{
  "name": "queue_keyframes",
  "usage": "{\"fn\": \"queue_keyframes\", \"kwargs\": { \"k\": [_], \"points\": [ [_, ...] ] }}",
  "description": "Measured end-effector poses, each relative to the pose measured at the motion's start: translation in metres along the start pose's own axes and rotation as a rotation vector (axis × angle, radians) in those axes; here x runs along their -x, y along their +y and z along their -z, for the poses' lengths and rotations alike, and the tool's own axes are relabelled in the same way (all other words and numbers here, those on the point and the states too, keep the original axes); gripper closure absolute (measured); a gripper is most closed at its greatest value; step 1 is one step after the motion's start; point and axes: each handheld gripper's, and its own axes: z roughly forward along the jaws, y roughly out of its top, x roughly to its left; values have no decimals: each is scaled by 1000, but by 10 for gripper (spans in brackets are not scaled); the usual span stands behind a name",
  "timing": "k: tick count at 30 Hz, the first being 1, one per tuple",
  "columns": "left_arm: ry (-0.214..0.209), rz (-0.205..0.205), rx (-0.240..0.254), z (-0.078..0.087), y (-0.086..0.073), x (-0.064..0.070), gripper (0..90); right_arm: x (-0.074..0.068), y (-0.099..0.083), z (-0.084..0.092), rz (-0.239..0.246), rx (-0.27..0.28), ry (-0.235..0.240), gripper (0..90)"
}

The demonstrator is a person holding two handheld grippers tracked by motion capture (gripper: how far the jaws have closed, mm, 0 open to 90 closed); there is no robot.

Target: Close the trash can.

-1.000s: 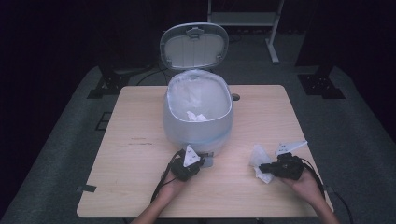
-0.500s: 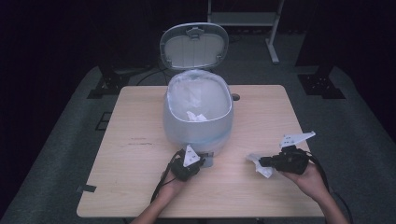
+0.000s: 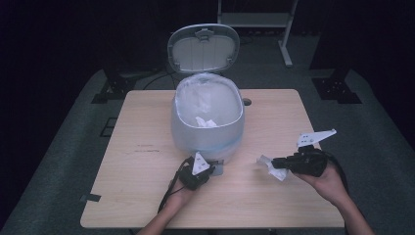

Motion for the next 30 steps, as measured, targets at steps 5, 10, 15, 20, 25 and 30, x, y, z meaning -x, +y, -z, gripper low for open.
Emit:
{"fn": "queue_keyframes", "kwargs": {
  "k": [5,10,15,20,25,30],
  "points": [
    [0,1,-2,0,0,0,832,-5,15,10,23,17,1,858],
    [1,1,-3,0,0,0,833,-12,28,20,48,35,0,861],
    [-1,3,-1,0,0,0,833,-15,38,29,58,51,-2,862],
    [-1,6,4,0,0,0,832,-18,47,39,70,66,-6,862],
    [0,6,4,0,0,0,832,-22,56,47,79,77,-9,862],
    [-1,6,-1,0,0,0,832,-25,63,56,88,97,-13,861]
  ]
}}
